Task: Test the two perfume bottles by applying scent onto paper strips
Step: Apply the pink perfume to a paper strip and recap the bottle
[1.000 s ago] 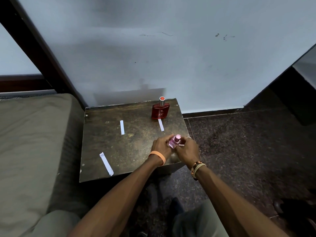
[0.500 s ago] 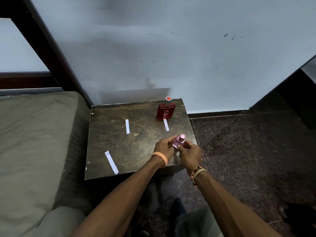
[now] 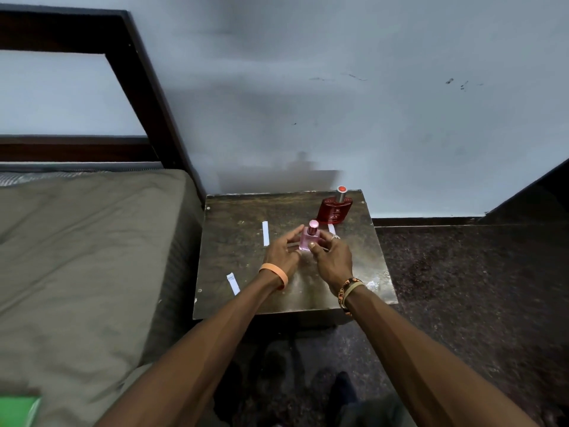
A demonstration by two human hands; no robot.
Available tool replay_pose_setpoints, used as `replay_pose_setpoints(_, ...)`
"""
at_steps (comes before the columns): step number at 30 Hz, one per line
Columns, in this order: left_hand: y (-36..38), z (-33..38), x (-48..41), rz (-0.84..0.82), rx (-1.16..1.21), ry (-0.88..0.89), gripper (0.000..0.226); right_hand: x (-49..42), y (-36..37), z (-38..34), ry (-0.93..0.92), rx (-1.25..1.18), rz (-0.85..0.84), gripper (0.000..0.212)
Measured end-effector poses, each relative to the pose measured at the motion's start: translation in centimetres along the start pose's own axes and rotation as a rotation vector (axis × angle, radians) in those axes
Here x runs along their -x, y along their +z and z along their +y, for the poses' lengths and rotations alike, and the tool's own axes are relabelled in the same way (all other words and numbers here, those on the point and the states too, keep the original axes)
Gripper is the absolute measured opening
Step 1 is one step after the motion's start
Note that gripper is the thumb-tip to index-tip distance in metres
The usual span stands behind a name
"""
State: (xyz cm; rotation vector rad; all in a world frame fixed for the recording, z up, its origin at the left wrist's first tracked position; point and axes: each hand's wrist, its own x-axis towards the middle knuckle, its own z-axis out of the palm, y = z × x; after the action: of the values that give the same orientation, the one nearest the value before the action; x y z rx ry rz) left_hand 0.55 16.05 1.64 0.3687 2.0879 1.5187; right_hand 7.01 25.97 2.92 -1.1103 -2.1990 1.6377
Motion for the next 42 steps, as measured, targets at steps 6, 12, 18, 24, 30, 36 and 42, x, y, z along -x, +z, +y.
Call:
replay_pose_setpoints(6,-5.2,-0.3,-1.7,0.085,0.056,0.018,0.057,-2.0,5.2,-1.6,-0.018,-0.020,-0.100,0.036)
replay_pose_setpoints(12,-7.5,-1.0,-3.9,0.130,0.123,-0.022,0.058,-4.4,8.6,-2.3,-0.023,0.002,-0.113,0.034)
replay_pose_setpoints(18,-8.7,-1.8,-6.0,0.133,0.135,-0.051,0.060,-6.7,10.2,-2.9,-0.026,0.036,-0.133,0.034)
replay_pose_setpoints(24,-9.1,-2.5,-7.2,0.137,0.132,-0.061,0.059,-8.0,11.5,-2.7,-0.018,0.064,-0.143,0.033)
replay_pose_setpoints(30,-9.2,-2.9,-7.9,0.134,0.166,-0.067,0.060,-9.0,12.3,-2.3,-0.018,0.077,-0.154,0.034)
replay_pose_setpoints(36,-8.9,-2.8,-7.8,0.145,0.182,-0.062,0.061,-9.0,12.2,-2.6,-0.046,0.105,-0.151,0.035)
replay_pose_setpoints(42,-8.8,-3.3,-7.7,0.153,0.194,-0.061,0.059,-9.0,12.1,-2.3,-0.082,0.150,-0.147,0.033)
